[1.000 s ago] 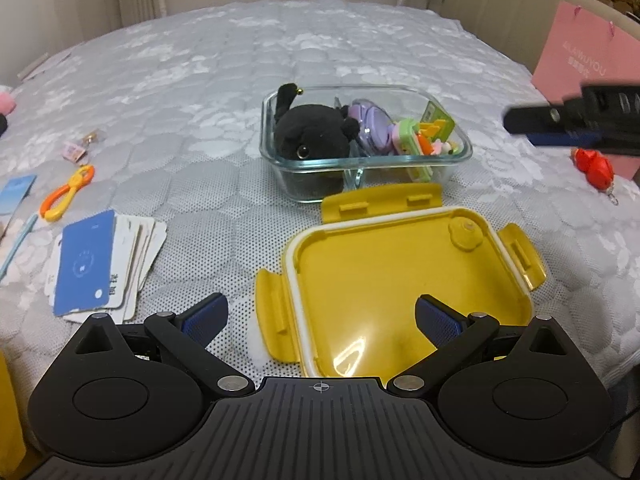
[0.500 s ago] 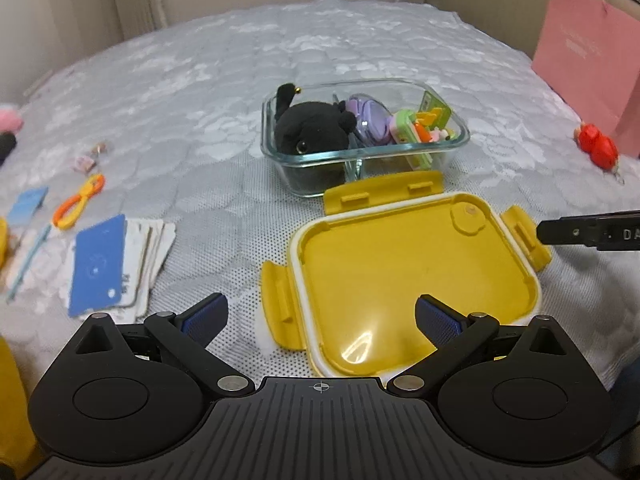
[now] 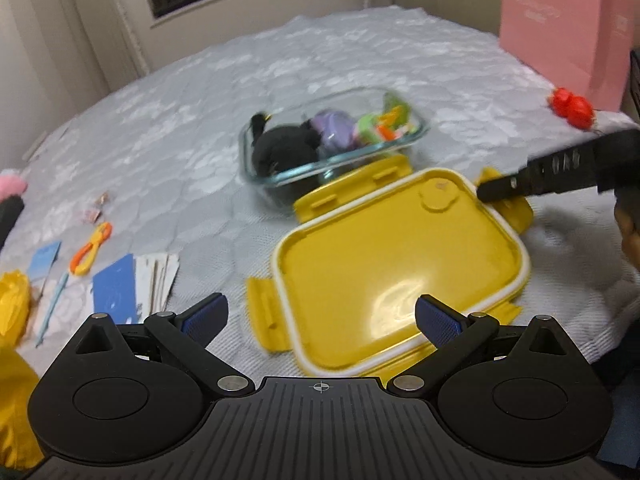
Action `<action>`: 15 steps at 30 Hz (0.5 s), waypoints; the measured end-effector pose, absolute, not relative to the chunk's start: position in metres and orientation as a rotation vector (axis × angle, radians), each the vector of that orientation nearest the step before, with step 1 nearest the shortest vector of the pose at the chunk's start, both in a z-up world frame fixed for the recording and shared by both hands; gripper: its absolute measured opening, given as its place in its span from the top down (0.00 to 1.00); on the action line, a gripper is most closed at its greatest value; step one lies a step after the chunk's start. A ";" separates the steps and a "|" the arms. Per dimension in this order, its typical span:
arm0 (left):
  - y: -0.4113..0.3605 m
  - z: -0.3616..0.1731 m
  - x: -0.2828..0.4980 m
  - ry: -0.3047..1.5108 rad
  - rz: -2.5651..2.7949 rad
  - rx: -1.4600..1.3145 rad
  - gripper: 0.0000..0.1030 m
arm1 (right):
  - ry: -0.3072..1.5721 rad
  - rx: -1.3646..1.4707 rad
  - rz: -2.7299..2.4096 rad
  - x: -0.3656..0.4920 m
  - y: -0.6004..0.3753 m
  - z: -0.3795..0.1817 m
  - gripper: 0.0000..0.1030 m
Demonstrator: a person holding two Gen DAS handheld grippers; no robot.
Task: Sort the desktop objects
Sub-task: 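Grasp the rim of the yellow lid with the right gripper, then lift the yellow lid up off the bed with the right gripper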
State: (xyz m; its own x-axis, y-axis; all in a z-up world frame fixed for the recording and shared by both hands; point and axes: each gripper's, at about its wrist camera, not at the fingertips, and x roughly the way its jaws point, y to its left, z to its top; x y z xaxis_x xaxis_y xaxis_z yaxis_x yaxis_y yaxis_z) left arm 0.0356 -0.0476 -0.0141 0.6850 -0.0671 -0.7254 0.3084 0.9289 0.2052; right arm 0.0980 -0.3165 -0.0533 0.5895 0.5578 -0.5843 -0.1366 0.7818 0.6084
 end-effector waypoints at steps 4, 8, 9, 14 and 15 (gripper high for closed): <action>-0.073 -0.007 0.027 0.726 -0.273 0.368 0.01 | 0.782 0.608 0.405 0.089 -0.344 -0.020 0.91; -0.090 0.001 0.020 0.661 -0.320 0.381 0.01 | 0.712 0.556 0.351 0.075 -0.357 0.025 0.90; -0.091 0.004 0.019 0.655 -0.333 0.378 0.01 | 0.697 0.526 0.341 0.072 -0.356 0.038 0.90; -0.089 0.015 0.019 0.651 -0.366 0.305 0.01 | 0.652 0.354 0.284 0.063 -0.332 0.092 0.90; -0.086 0.017 0.018 0.641 -0.359 0.294 0.01 | 0.656 0.317 0.278 0.063 -0.322 0.098 0.90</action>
